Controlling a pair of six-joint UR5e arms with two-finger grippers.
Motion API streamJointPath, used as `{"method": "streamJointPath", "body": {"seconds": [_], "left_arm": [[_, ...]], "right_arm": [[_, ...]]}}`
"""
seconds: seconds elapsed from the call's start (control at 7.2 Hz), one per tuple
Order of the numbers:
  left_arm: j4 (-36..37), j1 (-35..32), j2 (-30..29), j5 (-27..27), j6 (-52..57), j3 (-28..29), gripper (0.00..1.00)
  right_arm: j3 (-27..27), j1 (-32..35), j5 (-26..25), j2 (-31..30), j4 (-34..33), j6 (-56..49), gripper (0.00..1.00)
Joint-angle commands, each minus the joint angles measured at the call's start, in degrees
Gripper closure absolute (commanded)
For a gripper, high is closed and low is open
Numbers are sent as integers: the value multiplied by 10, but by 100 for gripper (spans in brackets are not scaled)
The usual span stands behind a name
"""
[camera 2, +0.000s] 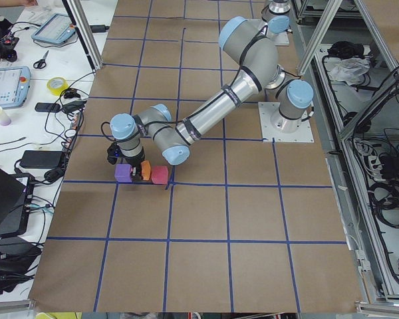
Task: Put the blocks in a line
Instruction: 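Lower the orange cube between the purple and pink cubes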
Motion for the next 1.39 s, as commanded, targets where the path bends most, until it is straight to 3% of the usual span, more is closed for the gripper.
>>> {"method": "streamJointPath", "body": {"seconds": [0.0,1.25], "left_arm": [[3,0,-8,-4,-1,1,100],[28,0,-34,-34,3,-3,100]], "right_arm": [[0,0,0,0,1,-1,0],[1,1,-1,0,0,0,0]]}}
